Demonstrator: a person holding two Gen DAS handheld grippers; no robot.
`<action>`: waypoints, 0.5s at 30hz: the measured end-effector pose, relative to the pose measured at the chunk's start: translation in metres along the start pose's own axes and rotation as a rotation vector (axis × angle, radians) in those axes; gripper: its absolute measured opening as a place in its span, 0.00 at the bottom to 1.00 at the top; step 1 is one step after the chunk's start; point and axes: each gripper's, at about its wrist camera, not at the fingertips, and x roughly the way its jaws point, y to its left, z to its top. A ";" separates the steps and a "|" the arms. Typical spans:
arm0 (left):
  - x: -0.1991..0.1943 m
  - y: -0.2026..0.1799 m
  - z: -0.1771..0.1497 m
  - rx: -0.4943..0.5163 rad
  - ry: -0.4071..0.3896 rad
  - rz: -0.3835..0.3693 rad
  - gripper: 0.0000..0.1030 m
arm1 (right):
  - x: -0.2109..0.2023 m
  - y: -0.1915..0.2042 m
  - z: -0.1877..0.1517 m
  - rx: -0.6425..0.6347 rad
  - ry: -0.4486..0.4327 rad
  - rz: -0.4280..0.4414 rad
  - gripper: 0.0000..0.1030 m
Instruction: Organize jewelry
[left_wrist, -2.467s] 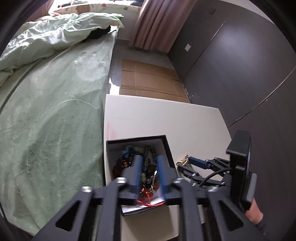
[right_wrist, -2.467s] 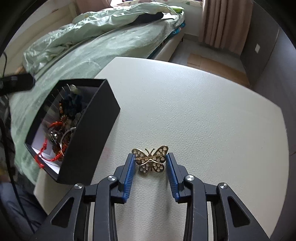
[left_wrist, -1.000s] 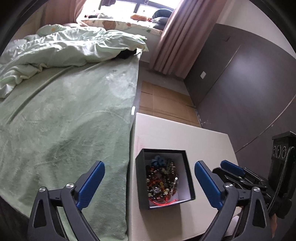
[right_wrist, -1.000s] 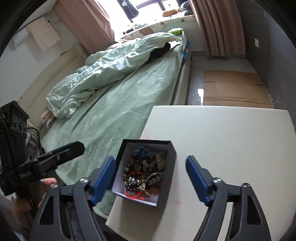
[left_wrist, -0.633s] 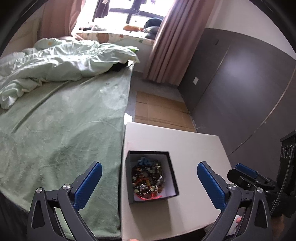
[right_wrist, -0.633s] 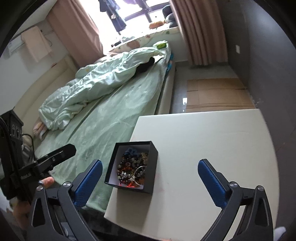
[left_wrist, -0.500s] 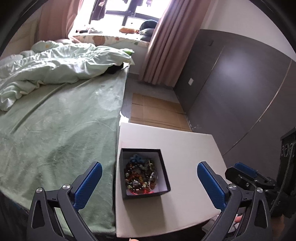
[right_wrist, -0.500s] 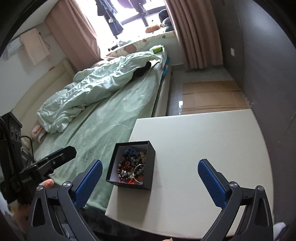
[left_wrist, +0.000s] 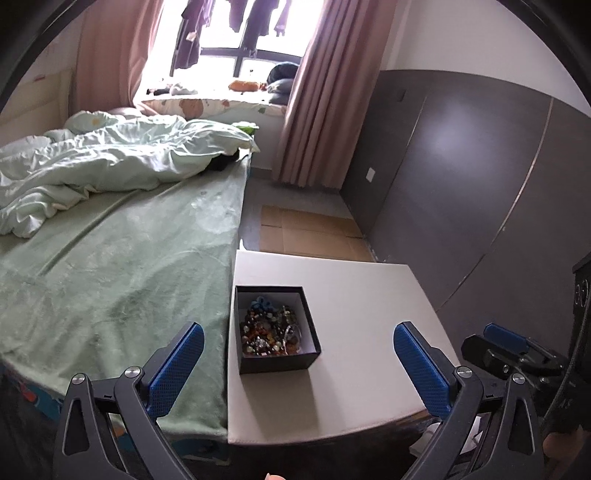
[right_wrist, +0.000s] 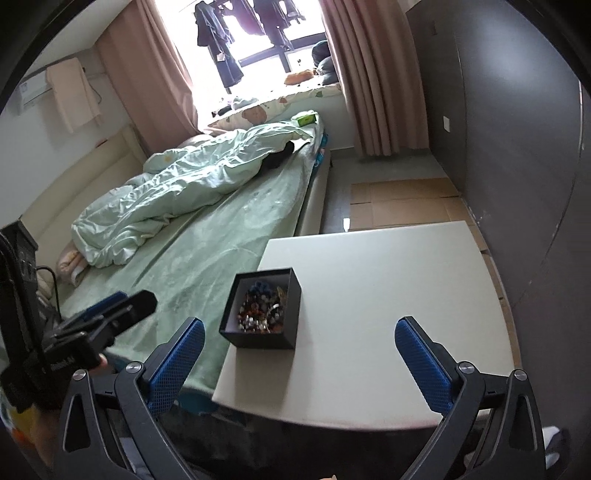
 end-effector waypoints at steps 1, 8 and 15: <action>-0.002 -0.001 -0.006 0.004 -0.003 0.002 1.00 | -0.003 -0.001 -0.002 0.001 -0.002 0.000 1.00; -0.007 -0.006 -0.037 0.056 0.012 0.038 1.00 | -0.018 -0.006 -0.025 -0.026 0.004 -0.021 1.00; -0.035 -0.011 -0.049 0.088 -0.073 0.038 1.00 | -0.026 -0.011 -0.055 -0.043 0.029 -0.012 1.00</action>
